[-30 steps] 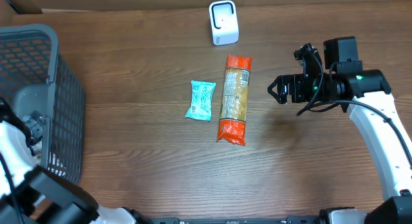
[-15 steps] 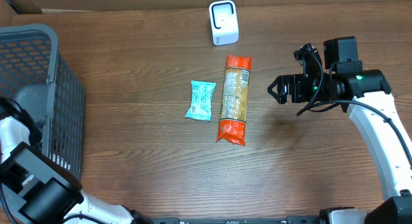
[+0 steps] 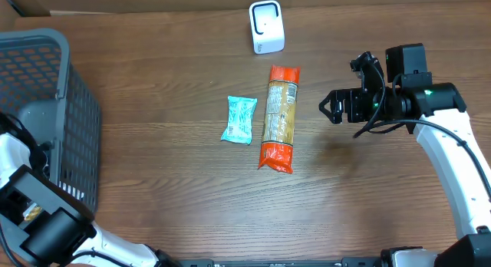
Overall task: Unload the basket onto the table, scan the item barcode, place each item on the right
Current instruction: 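Grasp the white bamboo-print lotion tube in the basket with the left gripper, then place the white lotion tube left of the mint-green packet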
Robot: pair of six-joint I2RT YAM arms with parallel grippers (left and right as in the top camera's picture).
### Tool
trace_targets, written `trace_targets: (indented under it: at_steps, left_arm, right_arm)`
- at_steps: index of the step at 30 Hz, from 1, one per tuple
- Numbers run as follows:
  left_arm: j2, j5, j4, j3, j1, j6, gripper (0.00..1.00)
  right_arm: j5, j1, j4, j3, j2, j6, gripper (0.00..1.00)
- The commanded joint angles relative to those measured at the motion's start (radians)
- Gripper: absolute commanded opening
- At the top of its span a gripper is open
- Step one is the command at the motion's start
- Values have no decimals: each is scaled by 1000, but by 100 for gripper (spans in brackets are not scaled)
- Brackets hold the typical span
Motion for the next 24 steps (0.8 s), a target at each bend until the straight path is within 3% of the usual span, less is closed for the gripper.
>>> trace_targets:
  at_steps: [1,6,12,16,19,24]
  left_arm:
    - [35,23,-119,159,-23,-57,4]
    - [35,115,-418,621,-87,-85,4]
    - [35,171,-629,1135,-203,-92,4]
    - [35,279,-769,1437,-384,-80,4]
    - [40,274,-834,1450,-573,-82,4]
    - [60,167,-800,1214,-802,-198,5]
  right_arm:
    - [3,5,4,23,-5,2,100]
    - [3,5,8,23,-5,2,100]
    - [3,5,8,23,-5,2,100]
    - [3,5,17,23,-5,2,100]
    - [3,5,25,23,-5,2,100]
    - [3,5,19,23,-5,2,100]
